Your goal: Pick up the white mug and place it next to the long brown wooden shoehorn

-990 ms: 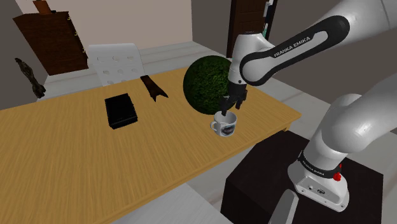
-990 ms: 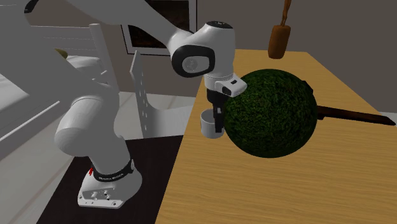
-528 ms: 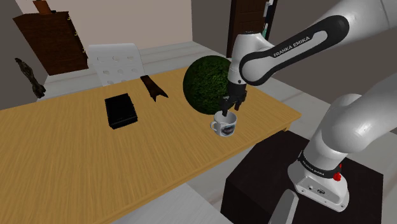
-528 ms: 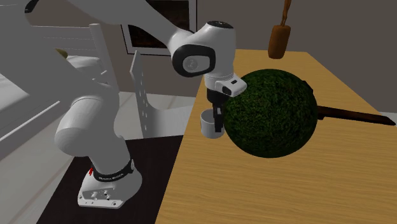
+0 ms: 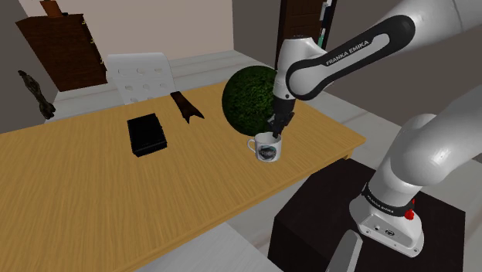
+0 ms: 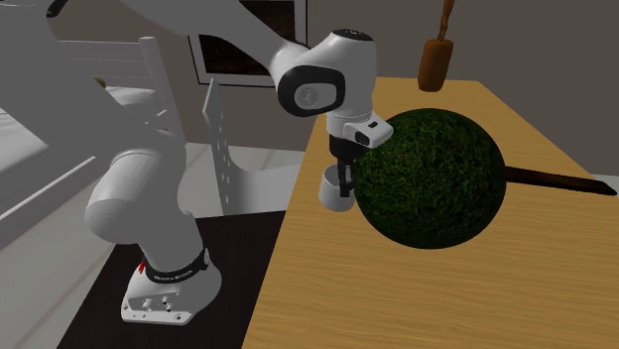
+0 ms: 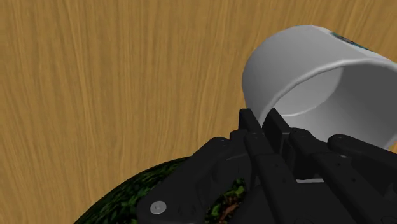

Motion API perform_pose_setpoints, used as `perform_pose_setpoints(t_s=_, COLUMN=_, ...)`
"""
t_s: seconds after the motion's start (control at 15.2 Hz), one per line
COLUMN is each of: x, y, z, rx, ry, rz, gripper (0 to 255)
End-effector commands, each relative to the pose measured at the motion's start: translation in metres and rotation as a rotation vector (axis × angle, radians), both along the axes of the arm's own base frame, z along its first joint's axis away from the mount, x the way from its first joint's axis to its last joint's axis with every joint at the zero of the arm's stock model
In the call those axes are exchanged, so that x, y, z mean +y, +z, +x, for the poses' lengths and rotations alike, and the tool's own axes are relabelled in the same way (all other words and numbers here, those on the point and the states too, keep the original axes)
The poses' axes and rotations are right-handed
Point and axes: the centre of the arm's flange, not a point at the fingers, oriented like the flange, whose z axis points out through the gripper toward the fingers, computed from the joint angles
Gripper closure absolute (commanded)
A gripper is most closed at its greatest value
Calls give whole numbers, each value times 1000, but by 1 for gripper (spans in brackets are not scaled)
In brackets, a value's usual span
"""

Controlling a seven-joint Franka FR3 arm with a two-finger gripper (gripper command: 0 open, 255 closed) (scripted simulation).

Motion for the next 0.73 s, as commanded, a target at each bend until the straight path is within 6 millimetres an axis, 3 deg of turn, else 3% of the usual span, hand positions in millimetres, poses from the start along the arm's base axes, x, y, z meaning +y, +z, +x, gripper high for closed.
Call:
perform_pose_setpoints(t_s=0.0, x=0, y=-24, z=-20, rx=43, ry=-13, rz=-2, gripper=255)
perform_pose_setpoints(t_s=0.66, x=0, y=28, z=-20, rx=43, ry=-13, rz=-2, gripper=255)
